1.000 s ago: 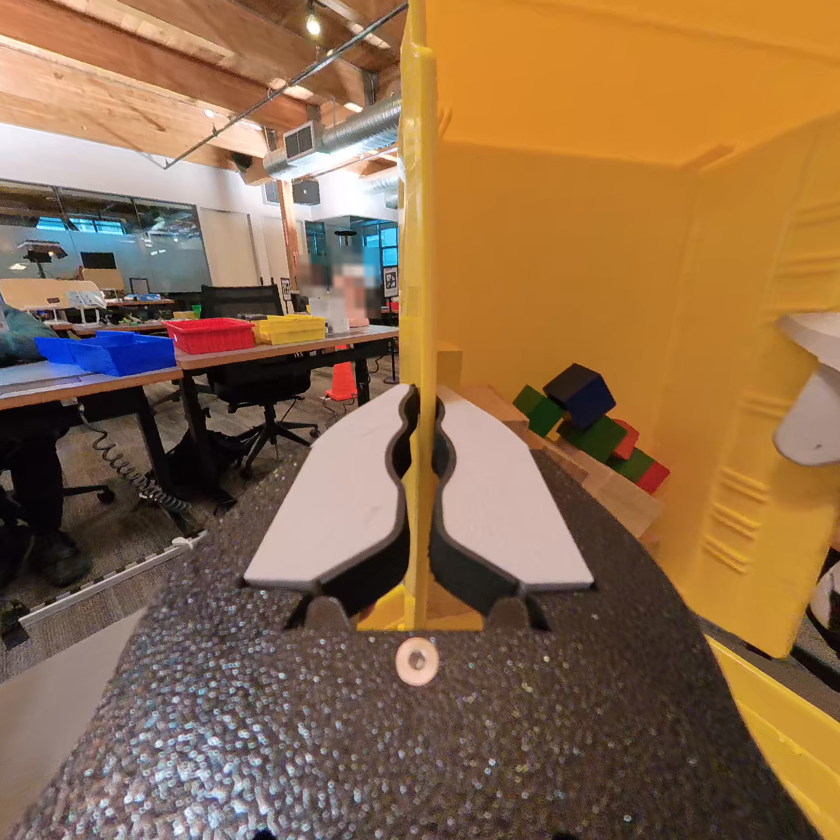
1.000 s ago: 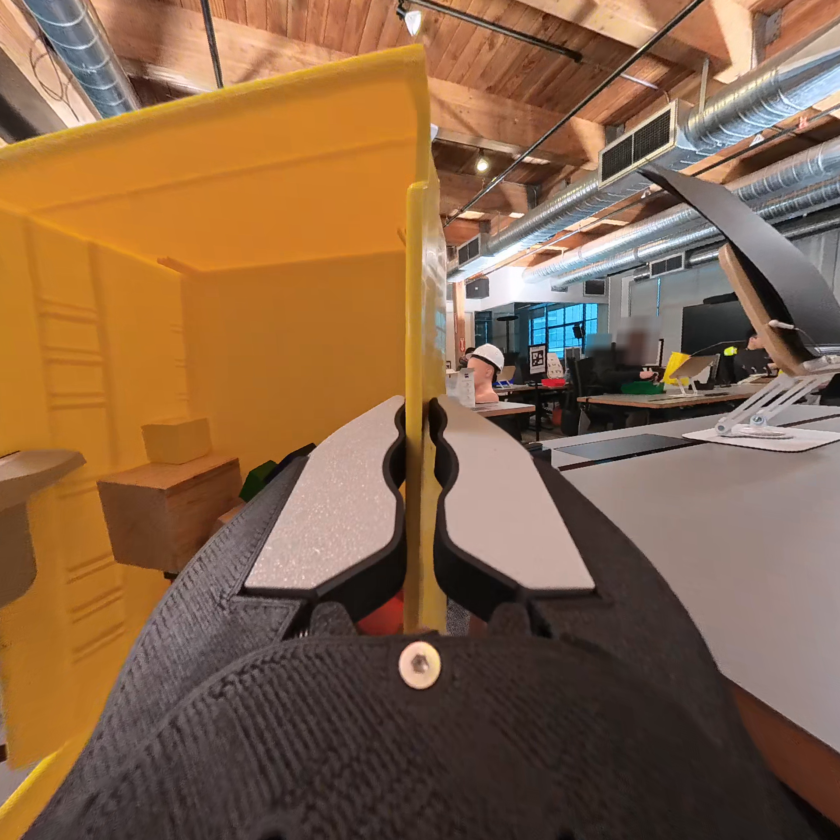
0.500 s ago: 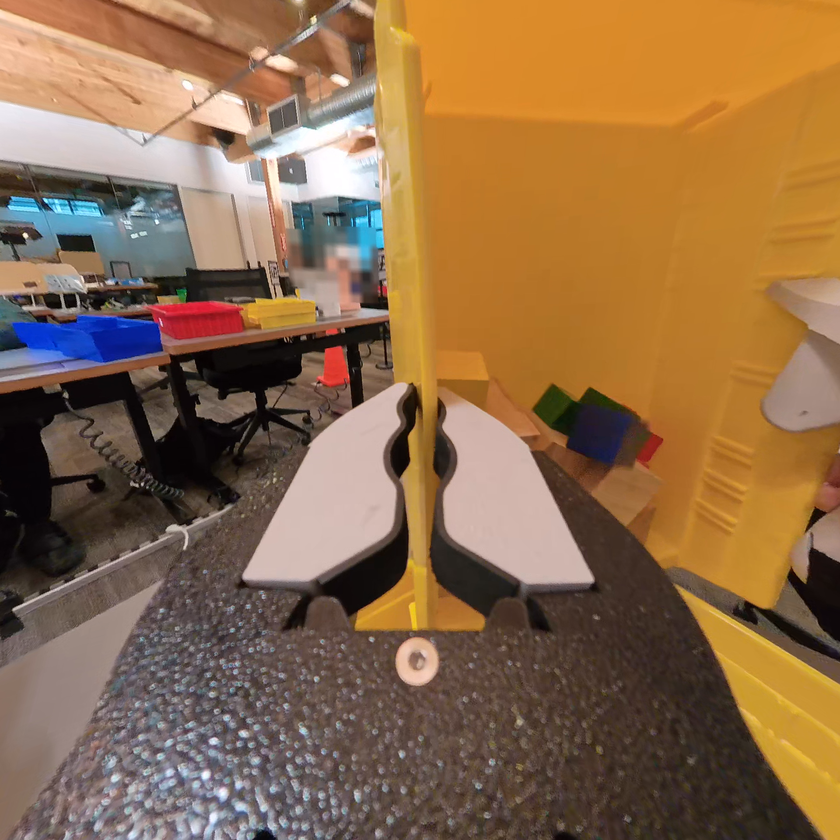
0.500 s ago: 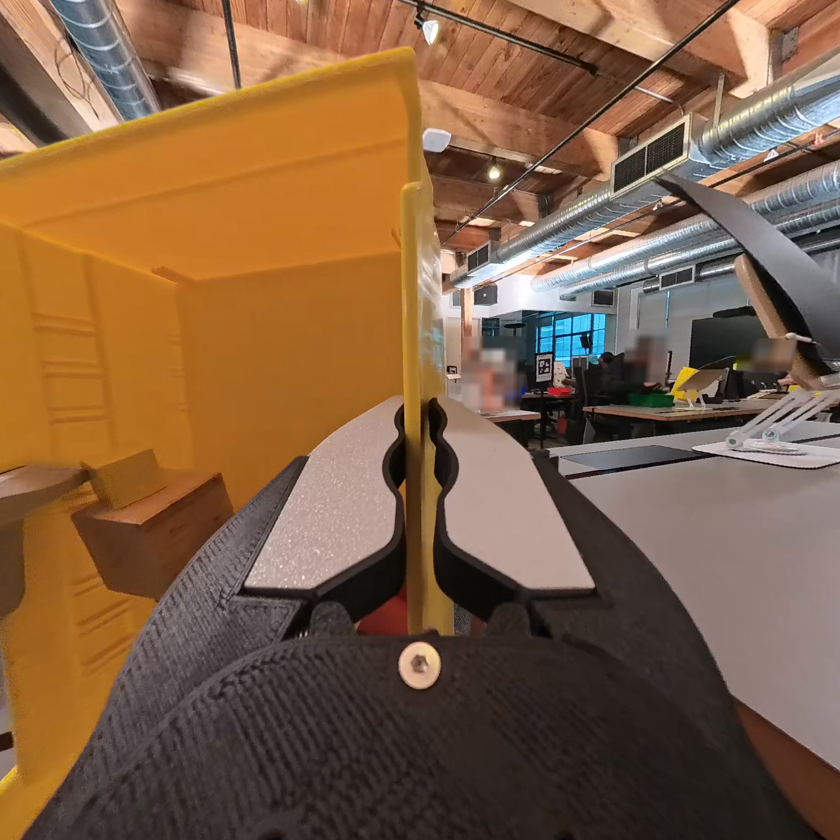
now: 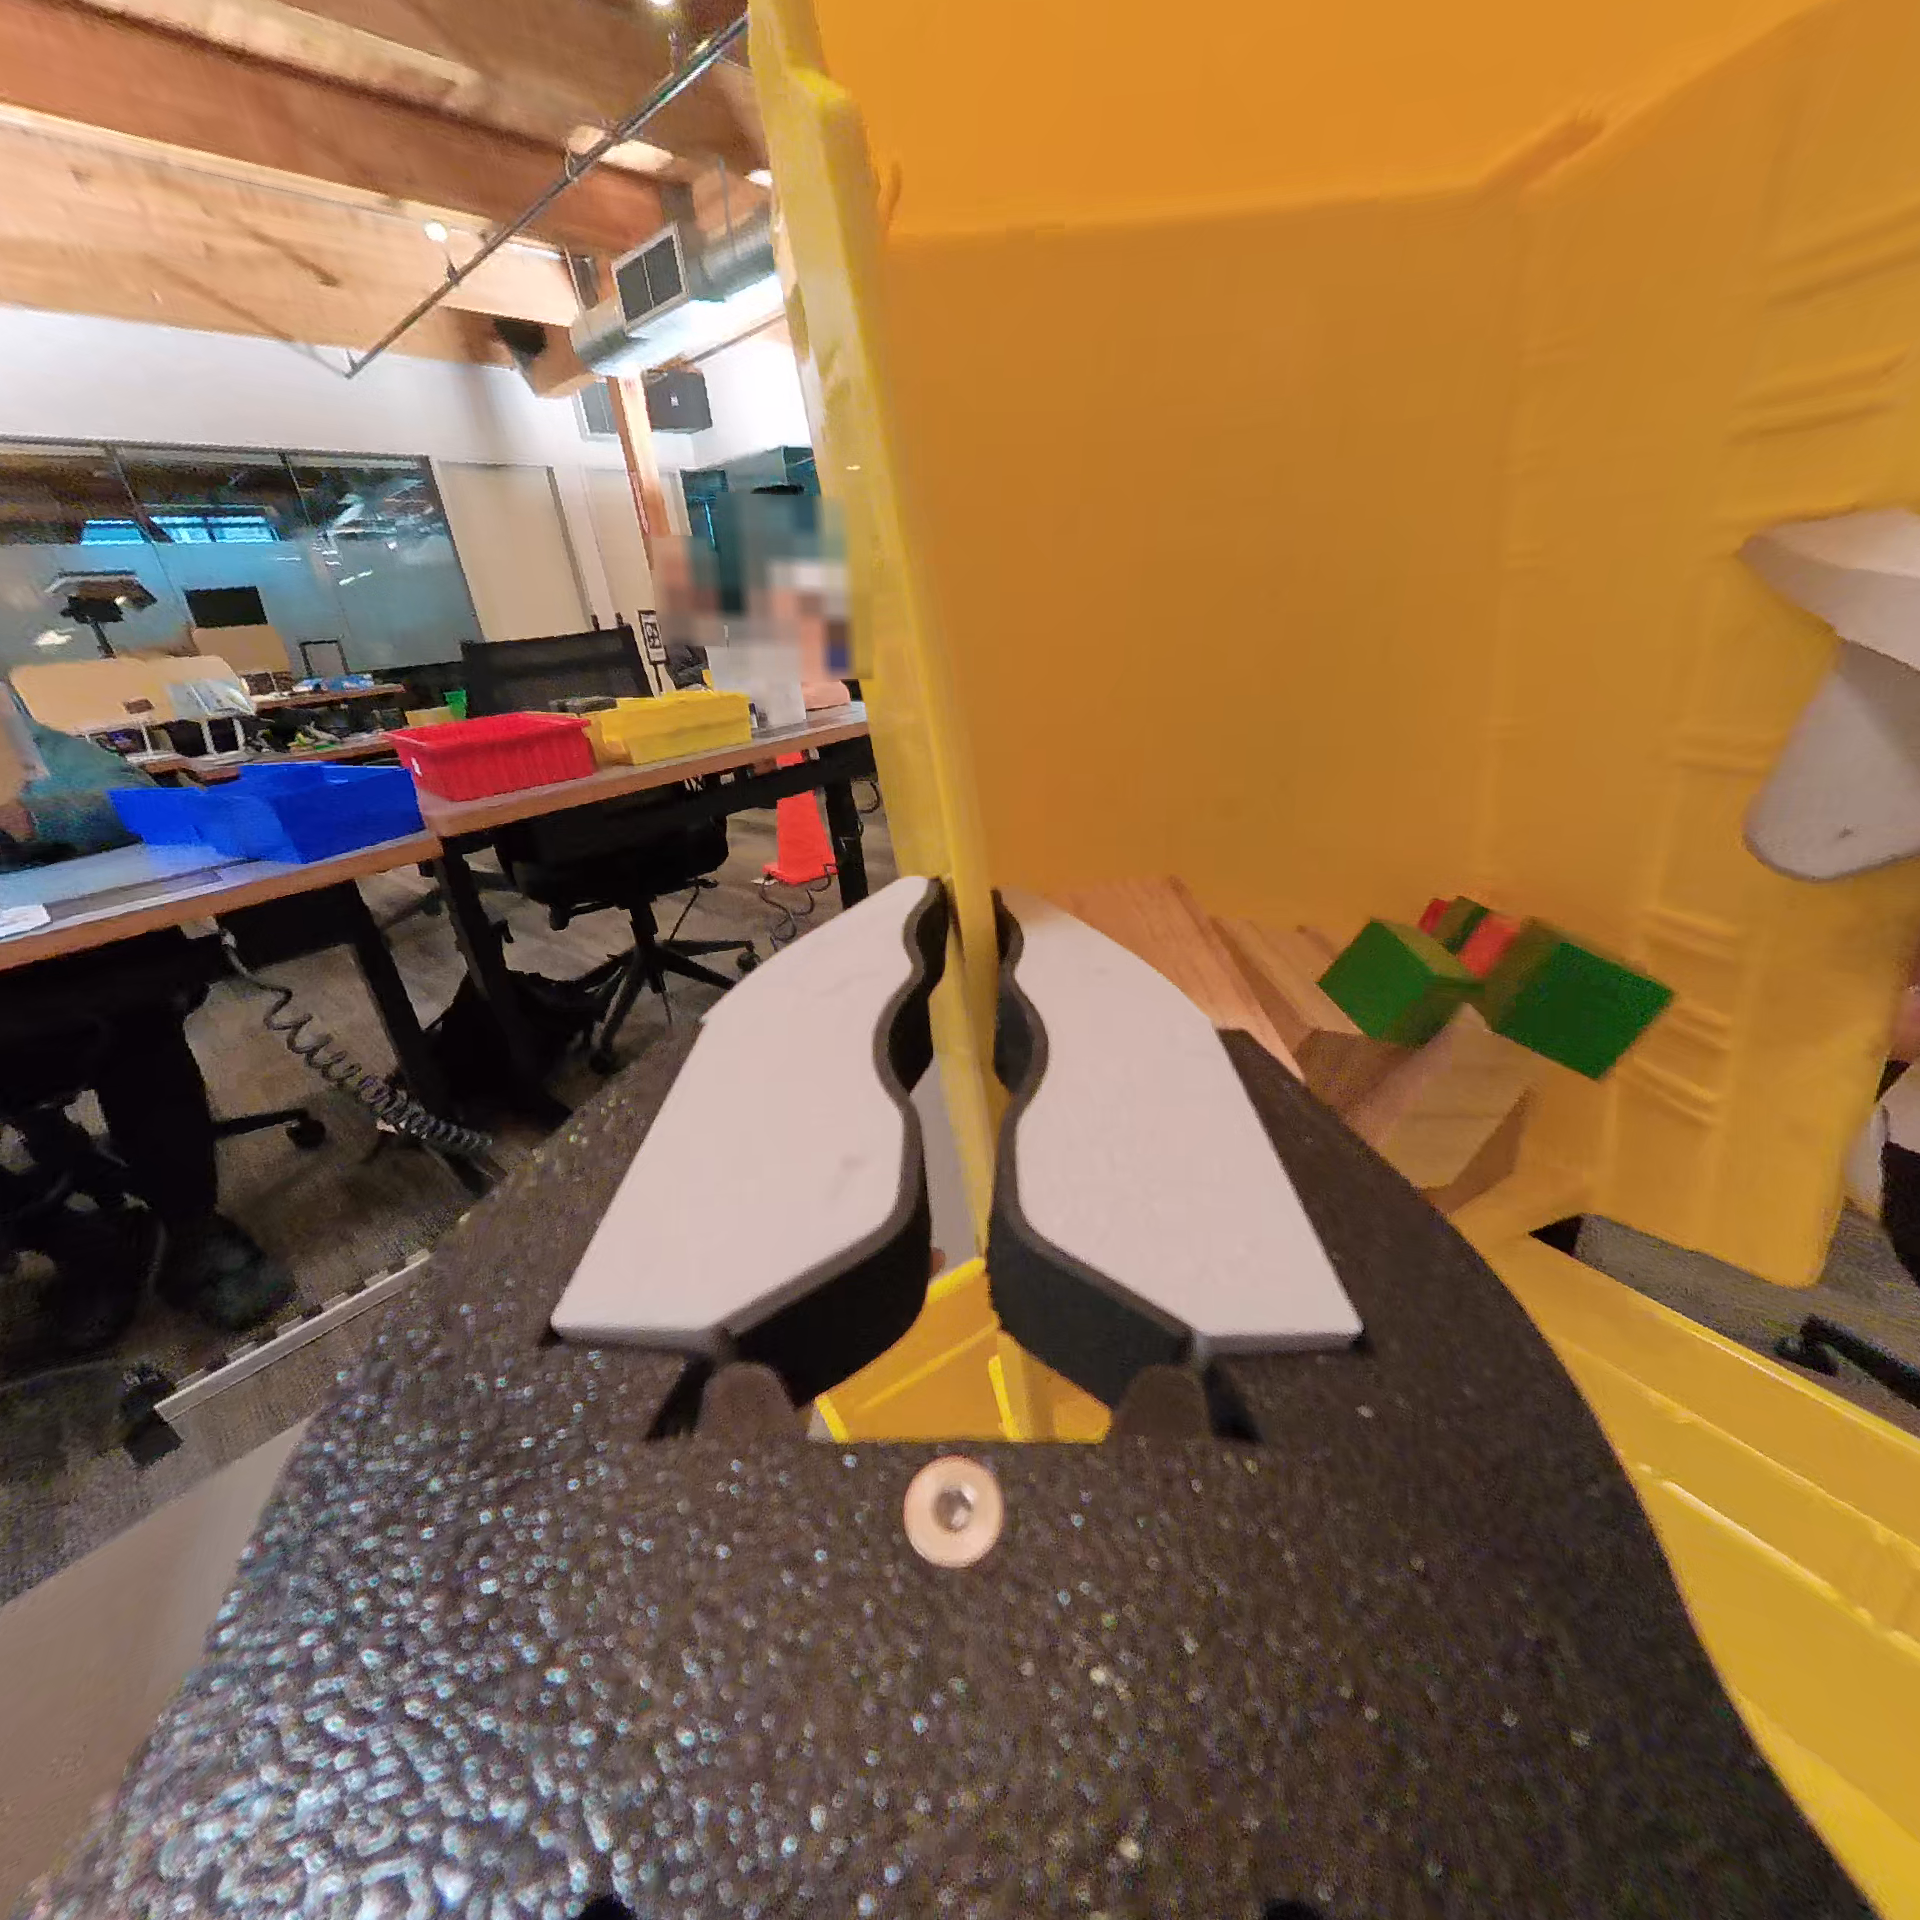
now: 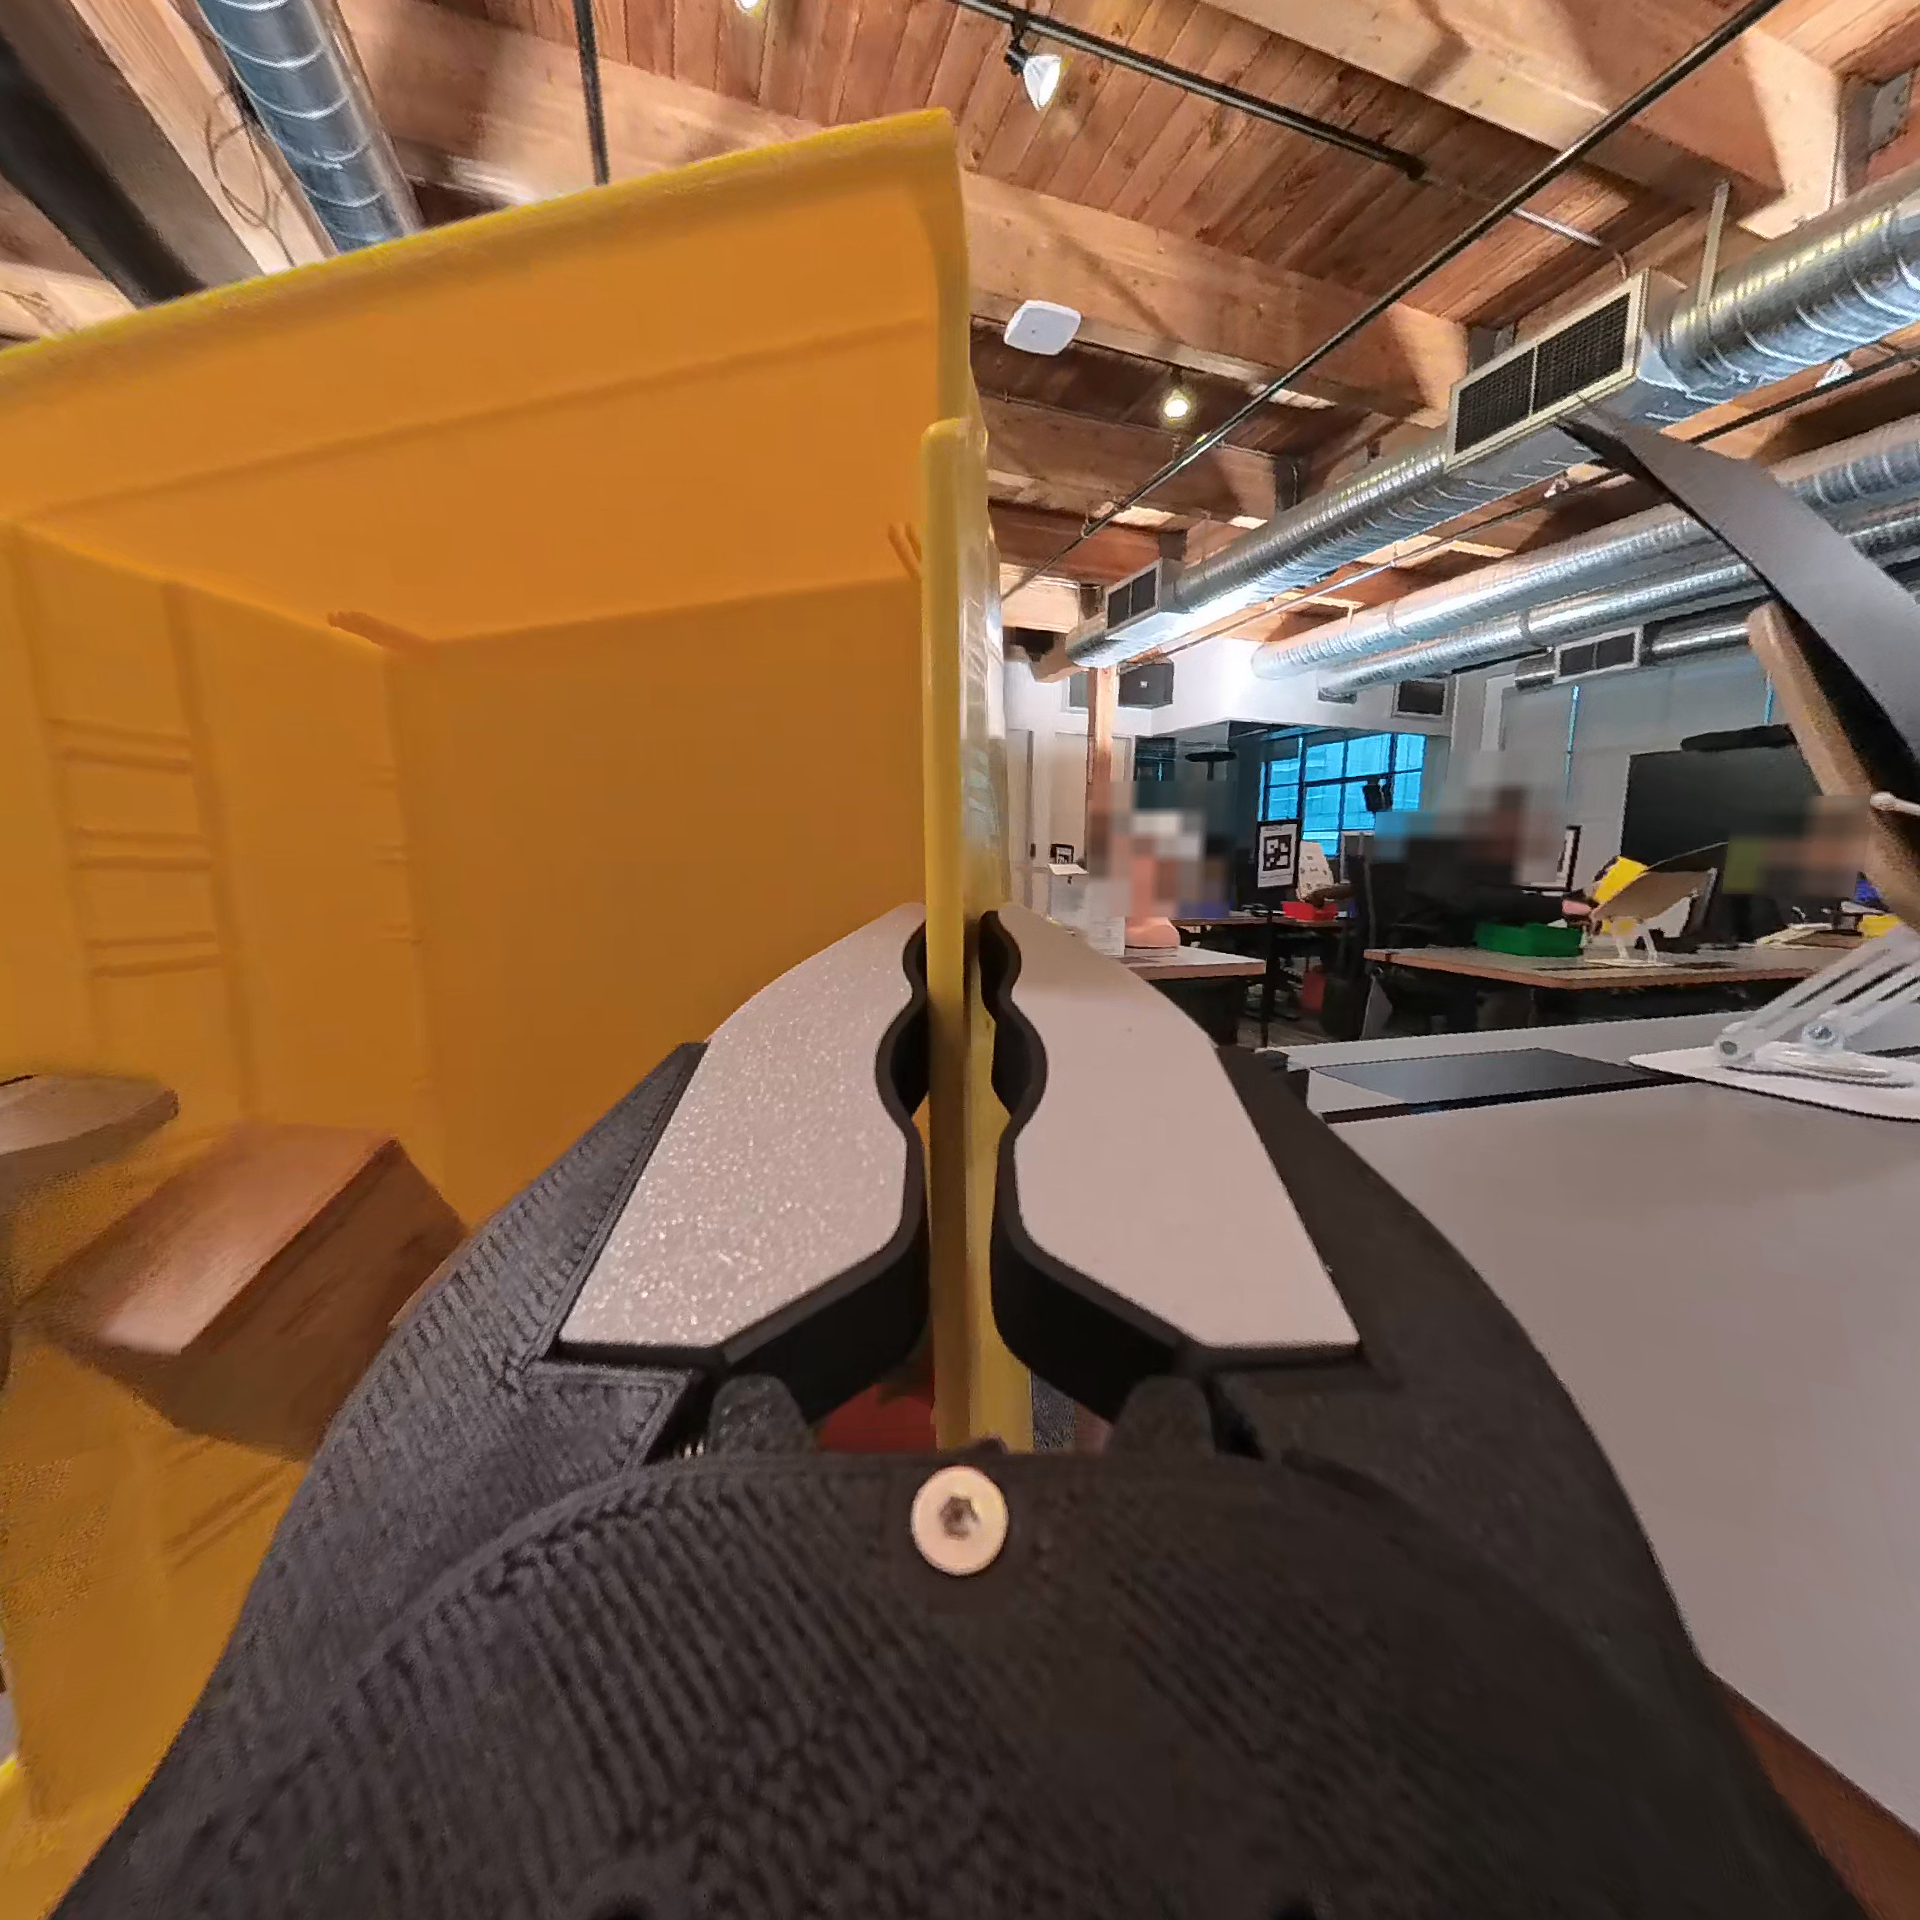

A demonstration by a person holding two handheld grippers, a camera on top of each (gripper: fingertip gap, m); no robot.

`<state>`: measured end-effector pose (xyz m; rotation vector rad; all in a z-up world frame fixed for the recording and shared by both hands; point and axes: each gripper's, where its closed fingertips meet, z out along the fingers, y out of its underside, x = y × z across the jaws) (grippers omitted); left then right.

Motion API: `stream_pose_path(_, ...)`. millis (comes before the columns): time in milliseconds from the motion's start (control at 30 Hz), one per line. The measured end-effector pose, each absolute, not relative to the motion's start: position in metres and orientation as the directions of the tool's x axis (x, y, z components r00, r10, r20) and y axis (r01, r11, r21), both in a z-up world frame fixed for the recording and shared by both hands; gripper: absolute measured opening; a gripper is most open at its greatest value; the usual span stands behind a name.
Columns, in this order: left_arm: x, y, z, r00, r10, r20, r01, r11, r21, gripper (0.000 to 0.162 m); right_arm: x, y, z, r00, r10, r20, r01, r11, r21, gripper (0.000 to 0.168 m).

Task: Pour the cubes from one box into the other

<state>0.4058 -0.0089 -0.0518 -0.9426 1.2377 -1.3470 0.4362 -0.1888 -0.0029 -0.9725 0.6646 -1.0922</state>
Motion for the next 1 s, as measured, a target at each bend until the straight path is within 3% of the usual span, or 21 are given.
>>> stream_pose_path(567,0.407,-0.002,-0.069,-0.142,-0.986,-0.085,0.108,0.07,-0.992,0.006,0.434,-0.178,-0.004,0.333,-0.938,0.096,0.434,0.062,-0.899,0.007)
stream_pose_path(1000,0.395,-0.004,-0.054,-0.136,-0.987,-0.081,0.173,0.057,-0.983,0.005,0.418,-0.183,0.005,0.325,-0.943,0.074,0.476,0.095,-0.874,0.007)
